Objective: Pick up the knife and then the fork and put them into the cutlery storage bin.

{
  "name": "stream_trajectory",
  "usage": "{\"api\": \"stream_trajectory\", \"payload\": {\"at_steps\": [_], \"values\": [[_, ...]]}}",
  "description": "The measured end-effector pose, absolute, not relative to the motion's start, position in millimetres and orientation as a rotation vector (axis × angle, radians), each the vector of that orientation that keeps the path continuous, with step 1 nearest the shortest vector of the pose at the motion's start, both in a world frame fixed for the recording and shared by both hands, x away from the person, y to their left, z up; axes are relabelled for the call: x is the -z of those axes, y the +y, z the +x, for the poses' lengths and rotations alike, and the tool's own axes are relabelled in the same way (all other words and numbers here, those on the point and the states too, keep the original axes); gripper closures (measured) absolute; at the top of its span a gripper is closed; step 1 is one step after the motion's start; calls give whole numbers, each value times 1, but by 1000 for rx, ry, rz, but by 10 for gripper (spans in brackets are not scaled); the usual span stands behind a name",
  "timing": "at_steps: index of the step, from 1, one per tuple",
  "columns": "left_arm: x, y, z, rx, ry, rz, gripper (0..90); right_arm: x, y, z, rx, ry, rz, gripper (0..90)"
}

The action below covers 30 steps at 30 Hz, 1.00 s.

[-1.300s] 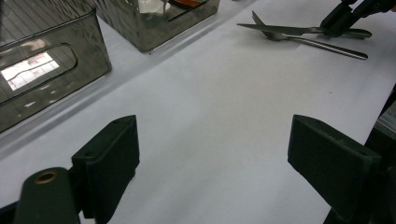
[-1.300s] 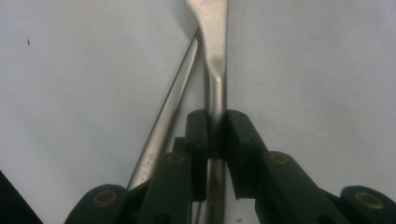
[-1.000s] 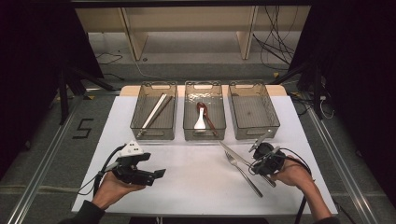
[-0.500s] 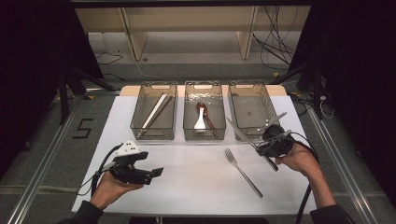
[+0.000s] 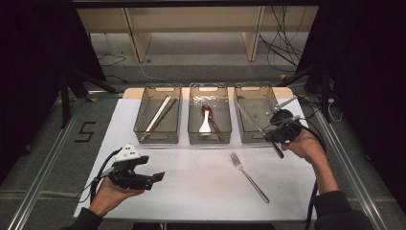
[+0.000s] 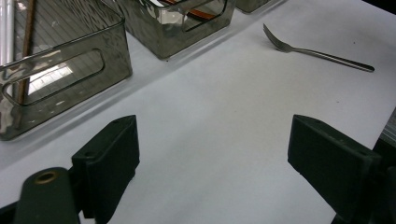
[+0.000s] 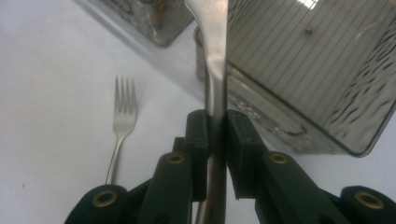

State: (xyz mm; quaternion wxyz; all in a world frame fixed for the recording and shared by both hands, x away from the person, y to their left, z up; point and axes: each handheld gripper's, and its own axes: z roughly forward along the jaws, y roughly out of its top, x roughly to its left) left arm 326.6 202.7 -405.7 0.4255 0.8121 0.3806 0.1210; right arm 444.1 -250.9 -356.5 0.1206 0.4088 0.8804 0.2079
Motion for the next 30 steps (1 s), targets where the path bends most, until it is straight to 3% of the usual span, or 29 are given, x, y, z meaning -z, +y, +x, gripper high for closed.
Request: {"api": "stream_trajectory", "payload": {"at_steps": [30], "values": [[406, 203, 325, -304, 943, 2027, 161, 344, -236, 525, -598, 2397, 1447, 801]]}}
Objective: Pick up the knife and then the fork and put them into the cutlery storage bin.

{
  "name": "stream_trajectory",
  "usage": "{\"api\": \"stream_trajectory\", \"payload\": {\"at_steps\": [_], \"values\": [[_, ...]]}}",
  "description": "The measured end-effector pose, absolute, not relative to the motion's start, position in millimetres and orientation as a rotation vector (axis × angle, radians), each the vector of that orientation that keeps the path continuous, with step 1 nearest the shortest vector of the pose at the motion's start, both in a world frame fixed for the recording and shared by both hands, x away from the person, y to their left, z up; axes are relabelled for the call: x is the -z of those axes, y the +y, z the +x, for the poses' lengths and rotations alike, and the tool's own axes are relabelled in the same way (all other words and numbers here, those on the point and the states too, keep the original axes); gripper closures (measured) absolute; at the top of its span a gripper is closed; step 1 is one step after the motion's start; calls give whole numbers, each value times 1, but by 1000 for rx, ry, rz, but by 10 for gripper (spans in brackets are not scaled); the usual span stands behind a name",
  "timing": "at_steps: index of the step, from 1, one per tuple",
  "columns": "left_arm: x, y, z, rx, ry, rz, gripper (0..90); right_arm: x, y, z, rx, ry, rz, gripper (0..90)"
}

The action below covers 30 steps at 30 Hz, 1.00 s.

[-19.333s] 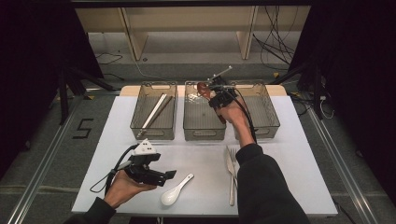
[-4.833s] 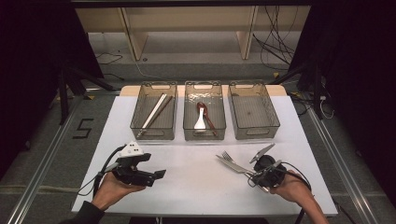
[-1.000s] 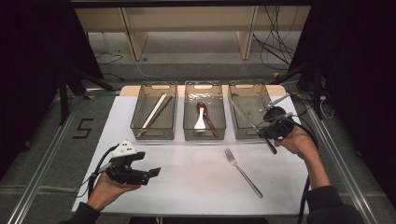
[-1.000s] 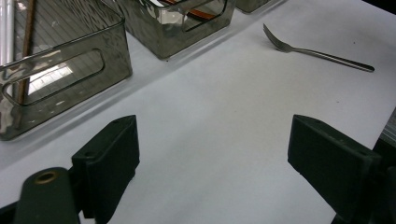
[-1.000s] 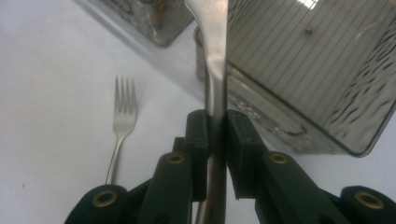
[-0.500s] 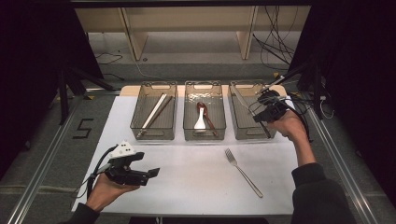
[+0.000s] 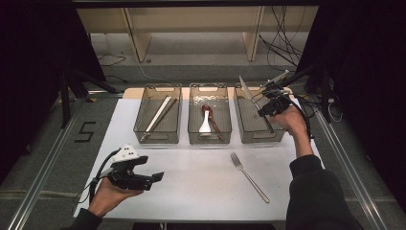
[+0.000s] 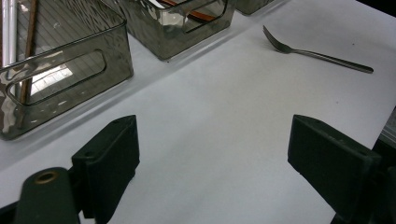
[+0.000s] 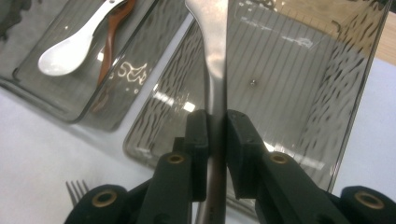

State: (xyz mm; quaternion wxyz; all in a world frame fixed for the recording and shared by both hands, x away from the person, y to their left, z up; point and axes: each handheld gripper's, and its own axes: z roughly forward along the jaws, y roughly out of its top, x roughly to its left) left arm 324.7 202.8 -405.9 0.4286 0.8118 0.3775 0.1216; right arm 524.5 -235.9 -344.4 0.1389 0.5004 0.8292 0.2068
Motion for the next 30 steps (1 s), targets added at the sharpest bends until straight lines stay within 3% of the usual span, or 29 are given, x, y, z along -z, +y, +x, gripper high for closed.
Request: {"api": "stream_trajectory", "payload": {"at_steps": [30], "values": [[406, 200, 325, -302, 931, 2042, 161, 361, -226, 549, -567, 2333, 1539, 800]]}}
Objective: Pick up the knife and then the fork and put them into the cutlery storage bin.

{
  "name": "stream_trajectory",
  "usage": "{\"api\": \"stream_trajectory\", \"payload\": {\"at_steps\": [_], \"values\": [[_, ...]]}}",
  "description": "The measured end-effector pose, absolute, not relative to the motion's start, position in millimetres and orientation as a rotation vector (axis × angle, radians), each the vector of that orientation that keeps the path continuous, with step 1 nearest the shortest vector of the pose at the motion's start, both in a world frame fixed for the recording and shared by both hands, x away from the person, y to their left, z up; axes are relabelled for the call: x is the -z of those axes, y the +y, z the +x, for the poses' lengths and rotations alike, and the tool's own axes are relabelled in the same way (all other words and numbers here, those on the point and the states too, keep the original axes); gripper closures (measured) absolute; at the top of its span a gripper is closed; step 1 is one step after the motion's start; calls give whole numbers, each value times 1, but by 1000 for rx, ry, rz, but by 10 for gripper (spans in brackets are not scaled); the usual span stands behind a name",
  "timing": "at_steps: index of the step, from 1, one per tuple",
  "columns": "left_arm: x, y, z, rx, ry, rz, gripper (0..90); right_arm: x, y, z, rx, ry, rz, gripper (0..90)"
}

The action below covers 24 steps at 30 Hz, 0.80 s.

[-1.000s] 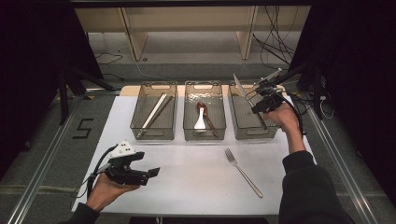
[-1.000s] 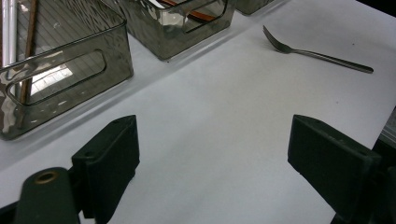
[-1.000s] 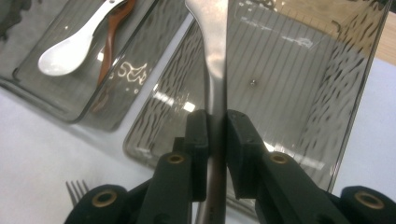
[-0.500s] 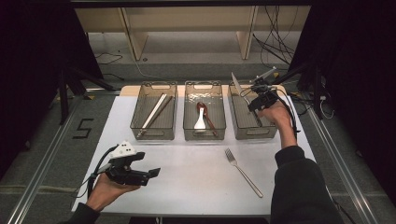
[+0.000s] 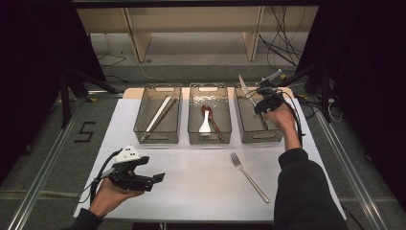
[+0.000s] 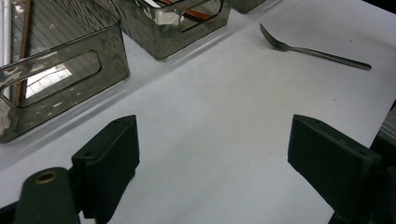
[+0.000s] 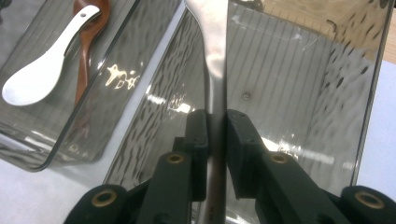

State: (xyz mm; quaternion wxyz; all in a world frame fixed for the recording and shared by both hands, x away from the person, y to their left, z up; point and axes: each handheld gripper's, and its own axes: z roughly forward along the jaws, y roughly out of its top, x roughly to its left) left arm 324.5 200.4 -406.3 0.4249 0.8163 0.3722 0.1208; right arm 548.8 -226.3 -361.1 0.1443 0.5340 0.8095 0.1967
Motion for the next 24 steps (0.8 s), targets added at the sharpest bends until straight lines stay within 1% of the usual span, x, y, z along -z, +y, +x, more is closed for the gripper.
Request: {"api": "stream_trajectory", "payload": {"at_steps": [24], "values": [[407, 200, 324, -292, 931, 2039, 161, 377, -225, 559, -517, 2316, 1592, 798]]}}
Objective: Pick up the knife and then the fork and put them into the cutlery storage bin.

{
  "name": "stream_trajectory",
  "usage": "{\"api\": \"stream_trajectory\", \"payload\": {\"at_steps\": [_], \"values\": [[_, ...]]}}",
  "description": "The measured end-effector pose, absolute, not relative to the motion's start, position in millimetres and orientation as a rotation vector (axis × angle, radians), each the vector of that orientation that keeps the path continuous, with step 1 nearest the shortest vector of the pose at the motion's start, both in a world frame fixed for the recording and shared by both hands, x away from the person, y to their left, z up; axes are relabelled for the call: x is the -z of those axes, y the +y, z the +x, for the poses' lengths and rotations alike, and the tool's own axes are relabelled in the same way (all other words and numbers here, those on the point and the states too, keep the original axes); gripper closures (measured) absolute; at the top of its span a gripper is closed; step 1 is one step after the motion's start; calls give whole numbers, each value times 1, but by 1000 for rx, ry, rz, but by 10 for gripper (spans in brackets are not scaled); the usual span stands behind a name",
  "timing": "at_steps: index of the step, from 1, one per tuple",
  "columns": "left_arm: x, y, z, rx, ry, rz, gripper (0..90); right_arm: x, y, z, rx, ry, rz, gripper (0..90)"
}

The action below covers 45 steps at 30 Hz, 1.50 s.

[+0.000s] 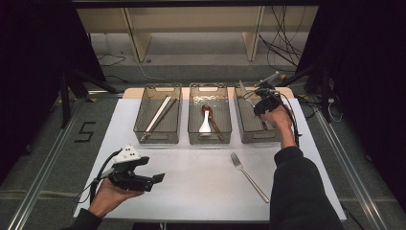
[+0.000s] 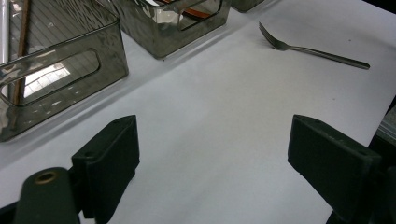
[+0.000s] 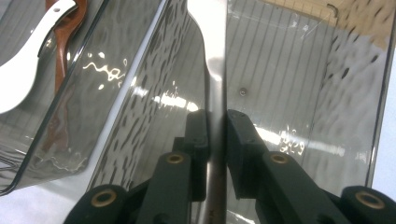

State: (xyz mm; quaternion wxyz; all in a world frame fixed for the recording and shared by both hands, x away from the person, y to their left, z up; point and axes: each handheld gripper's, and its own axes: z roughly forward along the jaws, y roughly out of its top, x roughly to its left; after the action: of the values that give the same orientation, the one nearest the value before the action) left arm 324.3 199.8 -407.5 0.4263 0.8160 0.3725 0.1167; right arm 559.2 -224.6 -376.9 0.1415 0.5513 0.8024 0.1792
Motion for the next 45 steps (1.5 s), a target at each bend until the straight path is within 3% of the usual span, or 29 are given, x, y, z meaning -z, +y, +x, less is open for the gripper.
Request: {"api": "stream_trajectory", "payload": {"at_steps": [4, 6, 13, 23, 33, 45], "values": [[407, 199, 324, -289, 925, 2050, 161, 380, -224, 561, -506, 2278, 1607, 780], [407, 200, 324, -289, 926, 2050, 161, 379, -225, 561, -561, 2259, 1622, 696], [407, 199, 324, -290, 927, 2049, 161, 360, -230, 551, -644, 2272, 1572, 608], [407, 200, 324, -296, 938, 2040, 158, 347, -225, 507, -681, 2383, 1417, 391], [408, 200, 324, -302, 943, 2037, 158, 350, -216, 451, -735, 2497, 1283, 334], [408, 201, 324, -302, 943, 2041, 158, 370, -210, 421, -754, 2569, 1231, 281]]}}
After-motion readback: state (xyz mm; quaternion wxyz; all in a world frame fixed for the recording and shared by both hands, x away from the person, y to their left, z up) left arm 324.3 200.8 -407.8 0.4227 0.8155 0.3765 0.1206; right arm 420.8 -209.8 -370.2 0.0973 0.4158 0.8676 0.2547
